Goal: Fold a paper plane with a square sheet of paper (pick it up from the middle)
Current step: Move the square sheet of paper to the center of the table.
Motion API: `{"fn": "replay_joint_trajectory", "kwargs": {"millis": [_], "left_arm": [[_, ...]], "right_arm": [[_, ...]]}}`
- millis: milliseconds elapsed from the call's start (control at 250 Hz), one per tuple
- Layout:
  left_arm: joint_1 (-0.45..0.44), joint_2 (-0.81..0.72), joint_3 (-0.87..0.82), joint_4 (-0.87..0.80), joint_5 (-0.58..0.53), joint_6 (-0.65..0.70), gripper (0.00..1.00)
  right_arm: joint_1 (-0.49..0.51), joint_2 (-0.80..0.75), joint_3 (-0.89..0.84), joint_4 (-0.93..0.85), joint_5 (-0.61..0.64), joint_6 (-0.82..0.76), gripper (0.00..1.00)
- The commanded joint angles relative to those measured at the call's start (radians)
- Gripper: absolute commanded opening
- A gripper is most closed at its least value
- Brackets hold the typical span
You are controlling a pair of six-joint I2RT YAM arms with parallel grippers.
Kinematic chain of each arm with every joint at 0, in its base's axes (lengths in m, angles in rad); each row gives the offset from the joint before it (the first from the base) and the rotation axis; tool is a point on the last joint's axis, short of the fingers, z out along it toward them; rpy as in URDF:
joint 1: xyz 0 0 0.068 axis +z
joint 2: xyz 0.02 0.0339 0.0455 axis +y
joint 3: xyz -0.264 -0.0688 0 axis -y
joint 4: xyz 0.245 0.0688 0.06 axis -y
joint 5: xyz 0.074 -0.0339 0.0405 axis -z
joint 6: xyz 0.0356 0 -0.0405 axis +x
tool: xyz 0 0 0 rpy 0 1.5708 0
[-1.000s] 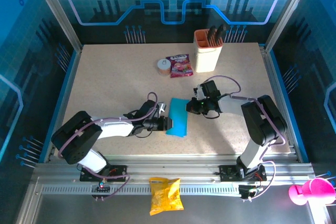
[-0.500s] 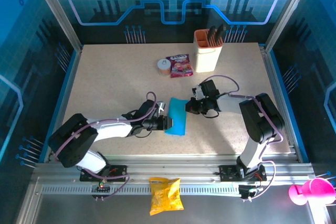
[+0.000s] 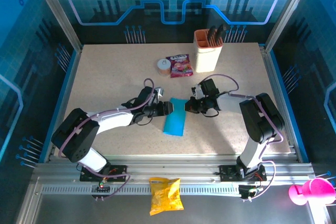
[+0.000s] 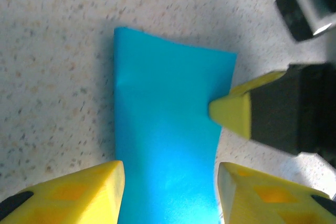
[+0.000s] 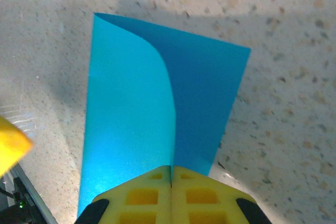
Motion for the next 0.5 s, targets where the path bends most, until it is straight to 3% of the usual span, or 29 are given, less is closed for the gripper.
{"fn": "replay_joint_trajectory", "kwargs": {"millis": [0, 495], "left_arm": [[-0.009, -0.033, -0.076, 0.008, 0.042, 0.003, 0.52], [-0.032, -0.208, -0.263, 0.062, -0.005, -0.036, 0.57]], "right_arm": [[-0.012, -0.003, 0.039, -0.018, -0.019, -0.012, 0.00], [-0.011, 0.022, 0.071, -0.043, -0.018, -0.022, 0.00]]}}
